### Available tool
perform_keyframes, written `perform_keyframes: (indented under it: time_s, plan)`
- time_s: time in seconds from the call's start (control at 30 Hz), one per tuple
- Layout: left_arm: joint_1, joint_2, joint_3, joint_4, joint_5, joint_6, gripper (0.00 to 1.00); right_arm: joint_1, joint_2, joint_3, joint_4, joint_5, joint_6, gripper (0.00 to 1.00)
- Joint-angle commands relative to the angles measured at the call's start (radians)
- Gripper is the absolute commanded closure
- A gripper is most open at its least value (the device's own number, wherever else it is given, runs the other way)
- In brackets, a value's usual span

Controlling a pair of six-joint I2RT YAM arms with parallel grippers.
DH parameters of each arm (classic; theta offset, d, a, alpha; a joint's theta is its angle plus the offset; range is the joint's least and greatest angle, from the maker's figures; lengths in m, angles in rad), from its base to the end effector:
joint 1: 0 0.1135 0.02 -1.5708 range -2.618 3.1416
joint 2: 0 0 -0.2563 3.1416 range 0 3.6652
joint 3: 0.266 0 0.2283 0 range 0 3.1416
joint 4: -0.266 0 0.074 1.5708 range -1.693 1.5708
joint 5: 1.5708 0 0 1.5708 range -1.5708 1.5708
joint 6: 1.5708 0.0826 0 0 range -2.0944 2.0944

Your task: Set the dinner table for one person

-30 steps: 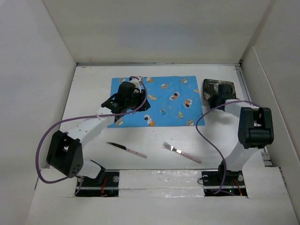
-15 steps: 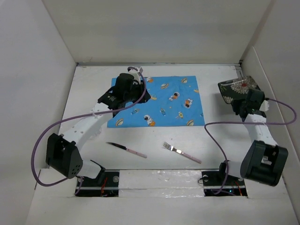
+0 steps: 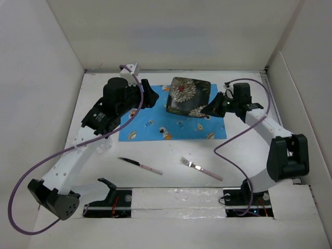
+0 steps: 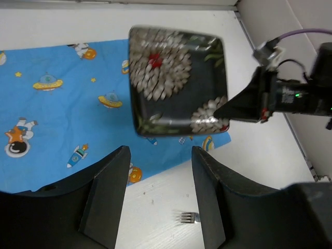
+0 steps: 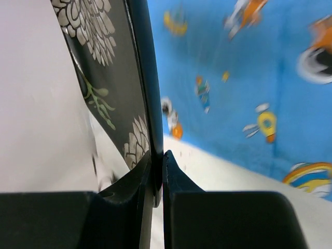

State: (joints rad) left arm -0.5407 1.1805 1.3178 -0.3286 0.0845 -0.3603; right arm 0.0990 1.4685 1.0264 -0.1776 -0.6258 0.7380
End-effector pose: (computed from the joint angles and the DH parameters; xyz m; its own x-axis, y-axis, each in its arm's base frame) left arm 0.2415 -0.1532 0.4104 -0.3584 -0.1946 -0.9131 0.4890 0.7940 -0.3611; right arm 0.3269 0.0811 0.2466 -0.8007 0.4685 -0.3734 -0.0214 0.6004 0.7994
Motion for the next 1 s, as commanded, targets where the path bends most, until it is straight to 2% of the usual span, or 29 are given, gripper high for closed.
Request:
perform_keyframes:
  time_s: [0.0,0.13,0.17,0.47,0.8,0.97]
  plan:
    - [0.022,-0.093,-0.025,-0.049,-0.075,0.0,0.52,0.051,0.053,0.132,-0.022,-0.166,-0.144,1.0]
    - [0.047,-0.151,-0.074,-0.084,-0.074,-0.012,0.52,0.111,0.169,0.179,0.055,-0.207,-0.109,1.0]
    - [0.047,-0.169,-0.087,-0.089,-0.112,-0.019,0.52,0.12,0.194,0.196,0.055,-0.201,-0.111,1.0]
    - [0.047,-0.216,-0.163,-0.084,-0.109,-0.055,0.52,0.171,0.464,0.376,0.018,-0.203,-0.131,1.0]
    - [0.047,-0.219,-0.2,-0.067,-0.111,-0.06,0.52,0.18,0.576,0.439,0.015,-0.238,-0.106,1.0]
    - [0.047,-0.214,-0.213,-0.058,-0.104,-0.062,0.52,0.18,0.639,0.466,-0.051,-0.233,-0.124,1.0]
